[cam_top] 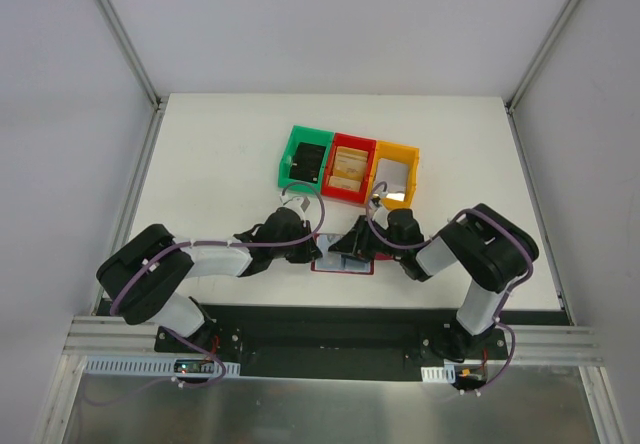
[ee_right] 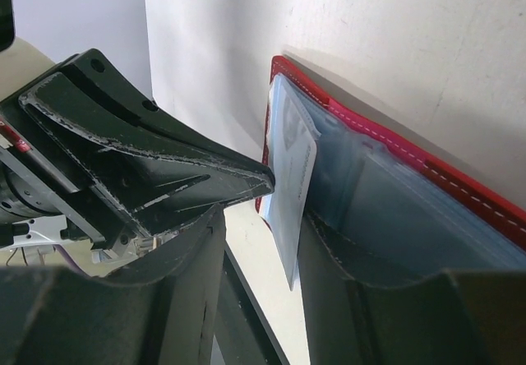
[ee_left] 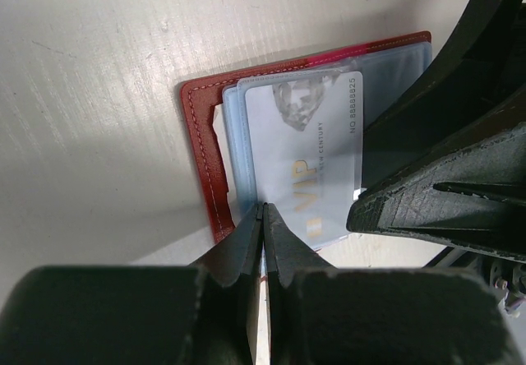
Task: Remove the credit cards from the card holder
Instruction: Remove the credit card from the card holder.
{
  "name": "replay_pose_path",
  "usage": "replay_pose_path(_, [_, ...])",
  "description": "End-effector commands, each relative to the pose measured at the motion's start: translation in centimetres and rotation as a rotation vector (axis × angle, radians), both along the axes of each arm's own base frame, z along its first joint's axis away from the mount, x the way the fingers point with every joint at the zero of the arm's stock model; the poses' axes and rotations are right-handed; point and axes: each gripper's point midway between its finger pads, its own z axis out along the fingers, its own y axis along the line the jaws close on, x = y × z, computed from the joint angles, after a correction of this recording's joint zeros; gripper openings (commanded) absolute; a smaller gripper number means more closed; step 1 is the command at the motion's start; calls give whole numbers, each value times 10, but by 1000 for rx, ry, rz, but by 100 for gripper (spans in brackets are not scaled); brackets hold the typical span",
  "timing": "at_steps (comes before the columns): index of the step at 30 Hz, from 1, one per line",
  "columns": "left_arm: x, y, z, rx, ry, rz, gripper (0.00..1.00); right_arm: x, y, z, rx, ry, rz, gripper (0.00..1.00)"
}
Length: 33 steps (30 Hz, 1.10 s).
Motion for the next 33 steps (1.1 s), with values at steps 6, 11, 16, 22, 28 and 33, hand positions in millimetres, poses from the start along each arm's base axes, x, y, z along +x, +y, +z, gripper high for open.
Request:
replay_pose_path(6, [-11,8,-19,45,63,-8,0,4,15,24,78,-67,39,40])
replay_pose_path(11, [-9,15,-19,61,48,15,1,5,11,25,79,-67,28,38])
replay_pose_path(16, [-8,21,-19,84,35,29,0,5,6,27,82,-69,19,37])
replay_pose_path(22, [-7,25,-22,102,38,42,0,4,2,28,82,-70,14,37])
replay_pose_path(28, [-6,29,-25,114,44,53,0,3,0,28,82,-67,12,34])
replay_pose_path(33, [-8,27,-26,111,54,46,0,4,1,31,90,-77,18,34])
